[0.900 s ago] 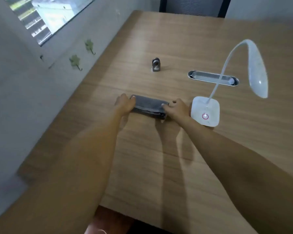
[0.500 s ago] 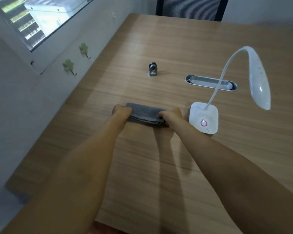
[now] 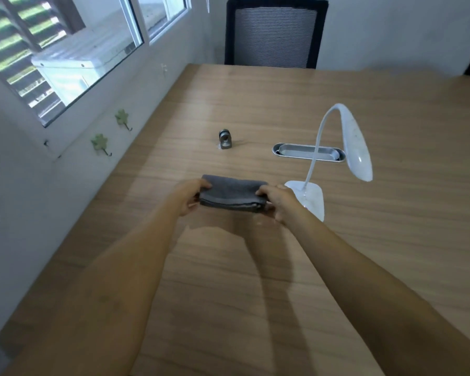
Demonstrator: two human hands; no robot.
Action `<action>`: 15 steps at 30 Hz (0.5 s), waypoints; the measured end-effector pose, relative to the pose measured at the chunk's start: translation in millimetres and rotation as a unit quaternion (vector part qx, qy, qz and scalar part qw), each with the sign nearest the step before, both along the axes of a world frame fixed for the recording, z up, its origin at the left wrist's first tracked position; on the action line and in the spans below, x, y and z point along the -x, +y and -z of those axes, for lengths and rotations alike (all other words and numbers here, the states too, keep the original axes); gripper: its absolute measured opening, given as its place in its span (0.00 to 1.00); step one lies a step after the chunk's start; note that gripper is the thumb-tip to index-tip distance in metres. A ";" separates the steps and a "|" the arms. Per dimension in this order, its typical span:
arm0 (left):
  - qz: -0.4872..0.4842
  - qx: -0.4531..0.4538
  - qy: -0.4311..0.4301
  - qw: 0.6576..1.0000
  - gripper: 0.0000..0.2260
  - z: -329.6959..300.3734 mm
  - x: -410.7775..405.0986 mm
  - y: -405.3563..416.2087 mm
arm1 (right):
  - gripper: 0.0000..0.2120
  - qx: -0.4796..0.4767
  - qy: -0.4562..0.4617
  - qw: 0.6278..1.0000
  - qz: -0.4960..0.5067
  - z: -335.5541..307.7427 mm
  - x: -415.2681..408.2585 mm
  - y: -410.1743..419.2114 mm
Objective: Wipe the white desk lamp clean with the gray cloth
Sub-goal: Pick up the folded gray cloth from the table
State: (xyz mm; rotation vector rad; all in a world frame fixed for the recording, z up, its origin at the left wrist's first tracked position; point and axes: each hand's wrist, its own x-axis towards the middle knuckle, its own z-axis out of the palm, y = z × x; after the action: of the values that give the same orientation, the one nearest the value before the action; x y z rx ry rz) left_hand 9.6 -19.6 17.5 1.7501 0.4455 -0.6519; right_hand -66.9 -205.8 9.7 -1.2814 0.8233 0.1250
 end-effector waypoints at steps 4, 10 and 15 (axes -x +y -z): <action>0.095 0.017 0.037 0.995 0.08 -11.5 5.7 -21.0 | 0.08 -0.017 -0.036 0.999 0.031 -8.7 24.7 -27.1; 0.212 0.023 0.073 0.974 0.05 -15.6 18.3 -67.1 | 0.05 -0.070 -0.067 0.992 0.082 -10.3 67.5 -68.5; 0.294 0.003 0.097 0.951 0.05 -17.1 34.2 -100.1 | 0.07 -0.126 -0.068 0.974 0.173 -8.5 87.1 -93.2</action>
State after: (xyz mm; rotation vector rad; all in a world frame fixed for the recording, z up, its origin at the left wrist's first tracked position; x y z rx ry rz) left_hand -24.6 -119.6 34.7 1.8243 0.0400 -1.2522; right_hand -154.0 -299.0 18.2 -0.8834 0.8698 -0.1344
